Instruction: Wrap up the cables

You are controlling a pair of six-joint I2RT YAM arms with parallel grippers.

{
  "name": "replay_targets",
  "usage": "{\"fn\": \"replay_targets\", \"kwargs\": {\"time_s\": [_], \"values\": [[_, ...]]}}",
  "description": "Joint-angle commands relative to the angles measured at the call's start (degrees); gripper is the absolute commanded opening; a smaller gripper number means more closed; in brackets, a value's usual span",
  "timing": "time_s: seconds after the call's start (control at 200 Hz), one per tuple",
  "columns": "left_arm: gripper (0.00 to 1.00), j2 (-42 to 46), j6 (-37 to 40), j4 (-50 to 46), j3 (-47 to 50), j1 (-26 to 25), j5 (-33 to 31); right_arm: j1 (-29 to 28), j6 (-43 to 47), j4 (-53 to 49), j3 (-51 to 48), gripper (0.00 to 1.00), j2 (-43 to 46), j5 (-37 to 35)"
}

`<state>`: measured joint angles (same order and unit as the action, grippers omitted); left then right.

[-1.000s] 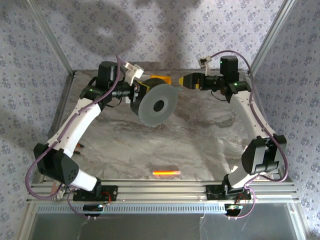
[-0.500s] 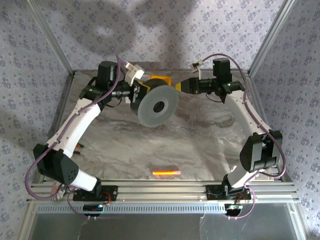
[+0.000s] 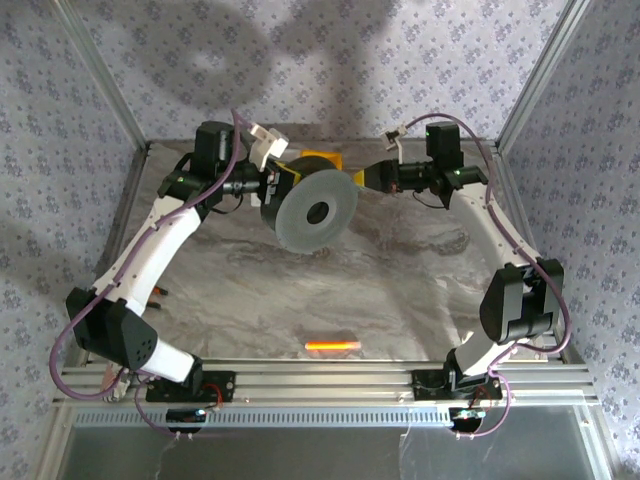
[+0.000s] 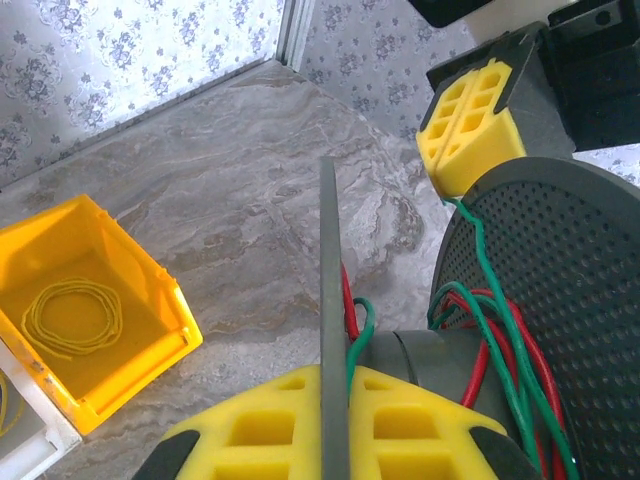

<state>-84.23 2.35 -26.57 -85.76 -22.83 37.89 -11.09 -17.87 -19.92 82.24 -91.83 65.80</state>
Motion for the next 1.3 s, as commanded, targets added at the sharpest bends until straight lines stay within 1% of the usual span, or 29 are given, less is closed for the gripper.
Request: {"fn": "replay_targets", "kwargs": {"time_s": [0.0,0.04,0.06,0.1,0.265,0.53,0.715,0.76,0.914,0.984,1.079,1.199,1.294], "values": [[0.00,1.91,-0.50,4.33,-3.76,0.51,1.90,0.74,-0.11,0.13,-0.51,0.34,-0.54,1.71],[0.00,1.89,-0.42,4.33,-3.68,0.51,1.93,0.97,-0.06,0.22,-0.67,0.42,-0.48,1.87],[0.00,2.03,-0.46,4.37,-3.76,0.51,1.92,1.14,-0.12,0.25,-0.72,0.48,-0.45,2.00],[0.00,2.03,-0.47,4.29,-3.67,0.51,2.00,1.39,-0.06,0.38,-0.83,0.51,-0.39,2.25],[0.00,2.05,-0.50,4.07,-3.72,0.59,2.28,1.91,0.09,0.46,-0.87,0.51,-0.30,3.11],[0.00,1.96,-0.92,4.33,-3.83,0.59,2.85,1.80,-0.12,1.36,-1.02,0.47,-0.50,3.48],[0.00,2.02,-1.01,4.18,-3.89,0.59,3.16,1.59,-1.47,3.24,-0.04,0.39,-1.51,3.53],[0.00,2.00,-0.96,4.07,-3.89,0.59,3.16,1.47,-1.47,3.26,0.33,0.35,-1.67,3.70],[0.00,2.22,-0.90,3.91,-3.89,0.59,2.98,1.24,-1.37,3.04,1.22,0.26,-2.30,3.83],[0.00,2.29,-0.81,3.80,-3.82,0.59,2.99,1.22,-1.29,2.95,1.34,0.17,-2.46,3.86],[0.00,2.18,-0.75,3.56,-3.89,0.59,3.14,1.23,-0.87,2.85,1.26,0.00,-2.62,3.63],[0.00,2.18,-1.29,3.84,-4.15,0.76,4.51,1.33,1.57,2.44,0.71,0.00,-2.22,2.62],[0.00,2.07,-2.79,5.18,-4.49,1.45,7.56,1.46,3.58,3.12,-0.74,0.00,-2.04,2.15]]}}
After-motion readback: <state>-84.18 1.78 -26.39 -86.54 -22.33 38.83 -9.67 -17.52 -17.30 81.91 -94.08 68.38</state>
